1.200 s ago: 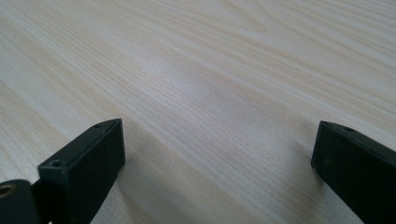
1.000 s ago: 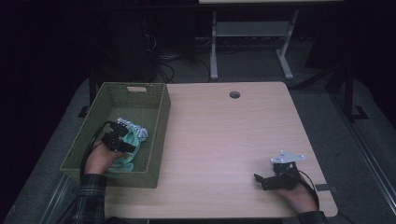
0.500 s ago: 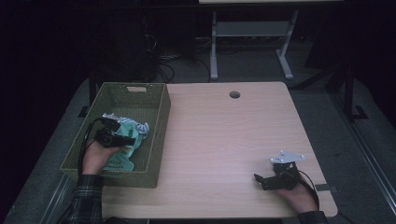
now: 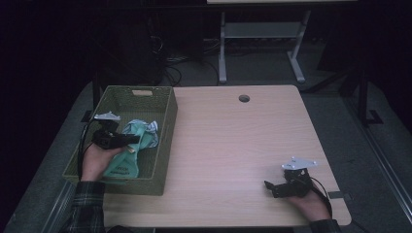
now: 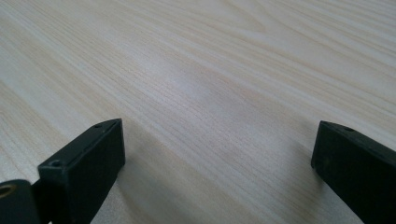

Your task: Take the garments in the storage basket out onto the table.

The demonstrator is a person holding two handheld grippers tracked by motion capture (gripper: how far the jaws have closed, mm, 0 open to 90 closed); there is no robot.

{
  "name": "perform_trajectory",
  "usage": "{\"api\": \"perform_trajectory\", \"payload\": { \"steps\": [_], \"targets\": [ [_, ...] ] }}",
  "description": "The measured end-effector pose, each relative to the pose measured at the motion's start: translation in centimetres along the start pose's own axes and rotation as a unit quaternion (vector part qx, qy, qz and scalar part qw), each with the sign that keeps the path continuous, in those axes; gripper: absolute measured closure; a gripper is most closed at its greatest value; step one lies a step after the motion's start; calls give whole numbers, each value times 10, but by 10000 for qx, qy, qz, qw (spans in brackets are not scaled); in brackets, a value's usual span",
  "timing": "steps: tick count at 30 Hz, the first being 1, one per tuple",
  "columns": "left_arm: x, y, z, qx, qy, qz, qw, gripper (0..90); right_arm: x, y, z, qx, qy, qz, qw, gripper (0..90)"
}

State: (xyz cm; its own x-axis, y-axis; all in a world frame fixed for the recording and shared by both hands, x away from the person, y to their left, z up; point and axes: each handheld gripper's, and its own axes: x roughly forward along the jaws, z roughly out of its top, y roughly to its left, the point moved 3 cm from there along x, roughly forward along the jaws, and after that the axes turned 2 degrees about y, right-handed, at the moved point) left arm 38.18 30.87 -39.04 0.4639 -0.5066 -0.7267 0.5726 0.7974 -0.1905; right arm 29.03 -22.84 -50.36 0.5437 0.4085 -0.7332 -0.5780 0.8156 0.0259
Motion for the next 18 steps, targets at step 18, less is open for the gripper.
{"api": "perform_trajectory", "payload": {
  "steps": [18],
  "targets": [
    [-28, -12, 28, 78, -617, 50, 9981, 818, 0, 0, 0, 19, 7, 4, 10000, 24]
  ]
}}
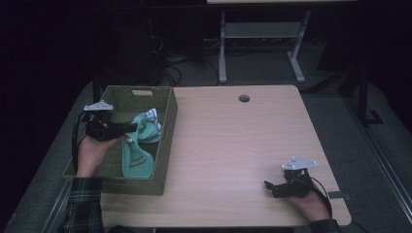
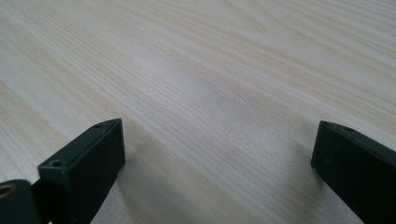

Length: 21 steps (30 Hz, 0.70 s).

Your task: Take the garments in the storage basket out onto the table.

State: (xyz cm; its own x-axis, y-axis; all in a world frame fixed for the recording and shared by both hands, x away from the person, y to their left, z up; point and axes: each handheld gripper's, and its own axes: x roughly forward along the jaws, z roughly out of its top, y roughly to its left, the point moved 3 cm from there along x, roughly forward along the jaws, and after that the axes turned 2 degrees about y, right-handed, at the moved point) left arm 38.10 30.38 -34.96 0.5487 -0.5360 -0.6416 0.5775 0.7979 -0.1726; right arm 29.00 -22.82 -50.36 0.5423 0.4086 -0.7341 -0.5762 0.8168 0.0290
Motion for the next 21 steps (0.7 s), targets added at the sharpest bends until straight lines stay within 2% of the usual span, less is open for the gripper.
{"api": "perform_trajectory", "payload": {
  "steps": [12, 19, 21],
  "targets": [
    [-12, -6, 22, 119, -218, 13, 9997, 817, 0, 0, 0, 2, 1, 0, 10000, 24],
    [-24, -11, 40, 241, -369, 14, 9990, 818, 0, 0, 0, 2, -1, -1, 10000, 24],
    [-28, -14, 48, 261, -454, -41, 9986, 817, 0, 0, 0, 3, -1, 0, 10000, 24]
  ]
}}
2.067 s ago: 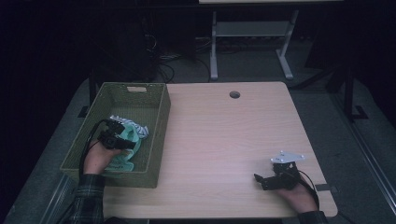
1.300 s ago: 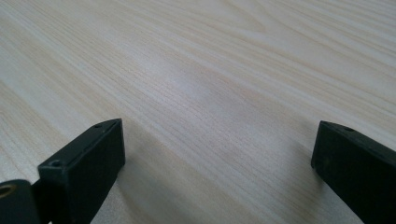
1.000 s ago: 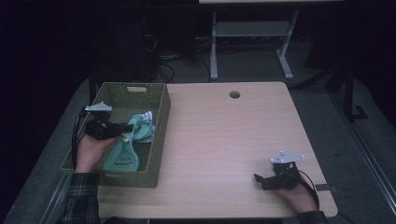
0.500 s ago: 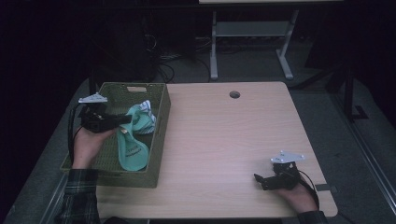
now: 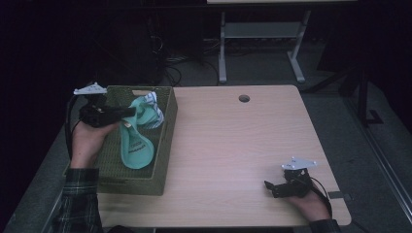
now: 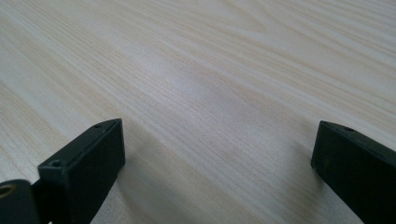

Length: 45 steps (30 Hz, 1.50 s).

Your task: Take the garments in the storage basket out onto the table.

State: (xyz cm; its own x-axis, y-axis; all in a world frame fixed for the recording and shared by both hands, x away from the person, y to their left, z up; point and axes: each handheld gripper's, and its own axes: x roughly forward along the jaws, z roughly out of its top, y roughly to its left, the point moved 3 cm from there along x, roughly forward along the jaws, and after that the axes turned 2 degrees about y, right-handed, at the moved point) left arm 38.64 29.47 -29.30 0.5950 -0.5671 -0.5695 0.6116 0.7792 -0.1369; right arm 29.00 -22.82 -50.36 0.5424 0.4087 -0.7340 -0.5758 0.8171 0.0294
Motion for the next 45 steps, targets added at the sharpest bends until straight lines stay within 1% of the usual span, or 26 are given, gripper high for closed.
{"api": "perform_trajectory", "payload": {
  "steps": [1, 2, 3, 7, 8, 9, 12, 13, 14, 15, 18, 19, 21, 22, 23, 24, 25, 26, 27, 28, 29, 34, 35, 39, 41, 45],
  "targets": [
    [0, 0, 0, 0, 0, 0, 10000, 817, 0, 0, 0, 0, 0, 0, 10000, 24],
    [-2, -2, 6, 31, -48, -43, 10000, 817, 0, 0, 0, -1, -1, 0, 10000, 24],
    [-2, -2, 6, 31, -48, -43, 10000, 817, 0, 0, 0, -1, -1, 0, 10000, 24],
    [-5, -8, 16, 81, -138, -138, 9998, 817, 0, 0, 0, 1, -2, 0, 10000, 24],
    [-6, -10, 21, 105, -189, -213, 9995, 817, 0, 0, 0, 1, -1, 0, 10000, 24],
    [-6, -10, 21, 105, -189, -213, 9995, 818, 0, 0, 0, 1, -3, 0, 10000, 24],
    [-8, -17, 31, 168, -281, -324, 9989, 817, 0, 0, 0, 1, -1, 0, 10000, 24],
    [-8, -17, 31, 168, -281, -324, 9989, 818, 0, 0, 0, 1, -1, 0, 10000, 24],
    [-10, -21, 37, 206, -336, -390, 9985, 817, 0, 0, 0, 2, -1, 0, 10000, 24],
    [-10, -21, 37, 206, -336, -390, 9985, 818, 0, 0, 0, 2, -1, 0, 10000, 24],
    [-11, -30, 48, 275, -457, -543, 9971, 818, 0, 0, 0, 2, -1, -1, 10000, 24],
    [-11, -30, 48, 275, -457, -543, 9971, 818, 0, 0, 0, 2, -1, -1, 10000, 24],
    [-11, -34, 53, 333, -481, -585, 9966, 818, 0, 0, 0, 0, 0, 0, 10000, 24],
    [-11, -40, 58, 367, -525, -670, 9957, 818, 0, 0, 0, 0, 1, 0, 10000, 24],
    [-11, -40, 58, 367, -525, -670, 9957, 818, 0, 0, 0, 0, 1, 0, 10000, 24],
    [-10, -45, 63, 414, -554, -703, 9951, 818, 0, 0, 0, 1, -1, 0, 10000, 24],
    [-10, -45, 63, 414, -554, -703, 9951, 818, 0, 0, 0, 1, -1, 0, 10000, 24],
    [-10, -51, 68, 484, -582, -762, 9942, 818, 0, 0, 0, 1, -1, -1, 10000, 24],
    [-10, -51, 68, 484, -582, -762, 9942, 818, 0, 0, 0, 1, -1, -1, 10000, 24],
    [-8, -58, 72, 541, -606, -820, 9933, 818, 0, 0, 0, 1, -1, 0, 10000, 23],
    [-8, -58, 72, 541, -606, -820, 9933, 818, 0, 0, 0, 1, -1, 0, 10000, 23],
    [0, -75, 81, 685, -614, -984, 9909, 818, 0, 0, 0, 1, 1, 0, 10000, 24],
    [0, -75, 81, 685, -614, -984, 9909, 818, 0, 0, 0, 1, 1, 0, 10000, 24],
    [11, -85, 82, 707, -625, -1132, 9891, 818, 0, 0, 0, 0, -1, 1, 10000, 24],
    [13, -86, 82, 709, -620, -1152, 9889, 818, 0, 0, 0, -5, -3, -1, 10000, 24],
    [27, -94, 81, 714, -593, -1268, 9876, 818, 0, 0, 0, 5, -4, 1, 10000, 23]
  ]
}}
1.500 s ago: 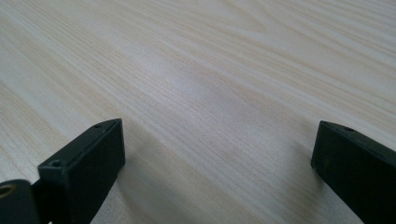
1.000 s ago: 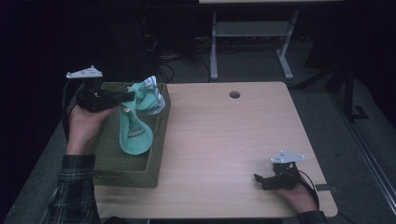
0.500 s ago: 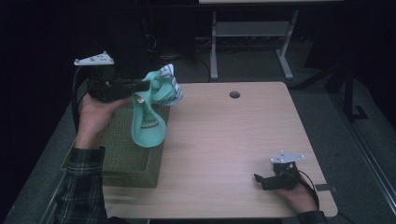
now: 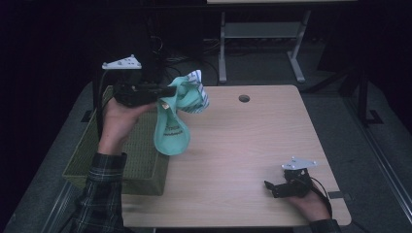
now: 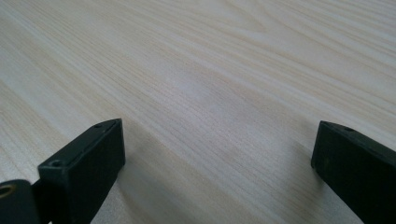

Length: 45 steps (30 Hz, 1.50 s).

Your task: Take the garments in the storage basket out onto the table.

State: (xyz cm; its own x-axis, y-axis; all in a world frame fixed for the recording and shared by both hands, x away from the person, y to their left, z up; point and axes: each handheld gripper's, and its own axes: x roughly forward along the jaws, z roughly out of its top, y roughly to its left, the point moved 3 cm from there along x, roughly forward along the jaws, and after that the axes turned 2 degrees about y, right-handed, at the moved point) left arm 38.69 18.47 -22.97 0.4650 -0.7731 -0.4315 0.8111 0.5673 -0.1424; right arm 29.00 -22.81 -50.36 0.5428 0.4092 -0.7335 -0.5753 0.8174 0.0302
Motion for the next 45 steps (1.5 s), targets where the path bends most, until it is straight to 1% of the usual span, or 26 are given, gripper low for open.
{"api": "perform_trajectory", "payload": {
  "steps": [1, 2, 6, 7, 10, 12, 13, 14, 19, 20, 21, 22, 25, 26, 27, 28, 29, 30, 31, 33, 34, 38, 39, 40, 41, 45],
  "targets": [
    [0, 0, 0, 0, 0, 0, 10000, 817, 0, 0, 0, 4, 2, 3, 10000, 24],
    [6, -2, -1, -6, 4, -43, 10000, 817, 0, 0, 0, 5, 2, 3, 10000, 24],
    [14, -5, -4, -22, 20, -116, 9999, 817, 0, 0, 0, 10, 4, 3, 10000, 24],
    [20, -7, -5, -31, 17, -165, 9999, 817, 0, 0, 0, 10, 4, 5, 10000, 24],
    [27, -10, -8, -60, 14, -262, 9996, 817, 0, 0, 0, 10, 1, 5, 10000, 24],
    [30, -11, -9, -64, 8, -290, 9996, 817, 0, 0, 0, 11, 2, 5, 10000, 24],
    [35, -14, -11, -56, 35, -346, 9994, 818, 0, 0, 0, 10, 5, 4, 10000, 24],
    [35, -14, -11, -56, 35, -346, 9994, 817, 0, 0, 0, 13, 2, 3, 10000, 24],
    [51, -23, -17, -42, 106, -502, 9987, 817, 0, 0, 0, 16, 2, 3, 10000, 24],
    [51, -23, -17, -42, 106, -502, 9987, 818, 0, 0, 0, 16, 2, 3, 10000, 24],
    [57, -27, -19, -22, 158, -550, 9984, 817, 0, 0, 0, 11, 2, 3, 10000, 23],
    [57, -27, -19, -22, 158, -550, 9984, 817, 0, 0, 0, 11, 2, 3, 10000, 23],
    [70, -34, -24, -11, 248, -660, 9975, 817, 0, 0, 0, 1, -4, -2, 10000, 24],
    [70, -34, -24, -11, 248, -660, 9975, 817, 0, 0, 0, 1, -4, -2, 10000, 24],
    [77, -37, -27, 2, 268, -729, 9970, 817, 0, 0, 0, 3, -7, -4, 10000, 24],
    [77, -37, -27, 2, 268, -729, 9970, 817, 0, 0, 0, 3, -7, -4, 10000, 24],
    [84, -41, -29, 21, 295, -777, 9965, 817, 0, 0, 0, 1, -4, -2, 10000, 24],
    [84, -41, -29, 21, 295, -777, 9965, 817, 0, 0, 0, 1, -4, -2, 10000, 24],
    [91, -44, -31, 14, 302, -826, 9961, 817, 0, 0, 0, -1, 1, -4, 10000, 24],
    [98, -47, -34, 51, 351, -872, 9956, 817, 0, 0, 0, -1, 1, -4, 10000, 24],
    [98, -47, -34, 51, 351, -872, 9956, 817, 0, 0, 0, -1, 1, -4, 10000, 24],
    [112, -52, -43, 44, 432, -958, 9945, 817, 0, 0, 0, 0, -2, -3, 10000, 23],
    [118, -54, -48, 19, 487, -1003, 9938, 817, 0, 0, 0, 0, -4, -3, 10000, 24],
    [118, -54, -48, 19, 487, -1003, 9938, 816, 0, 0, 0, 0, -4, -3, 10000, 24],
    [124, -55, -54, 11, 537, -1043, 9931, 816, 0, 0, 0, -2, 1, -3, 10000, 24],
    [132, -58, -63, -8, 603, -1105, 9920, 816, 0, 0, 0, -12, -3, -5, 10000, 24]
  ]
}}
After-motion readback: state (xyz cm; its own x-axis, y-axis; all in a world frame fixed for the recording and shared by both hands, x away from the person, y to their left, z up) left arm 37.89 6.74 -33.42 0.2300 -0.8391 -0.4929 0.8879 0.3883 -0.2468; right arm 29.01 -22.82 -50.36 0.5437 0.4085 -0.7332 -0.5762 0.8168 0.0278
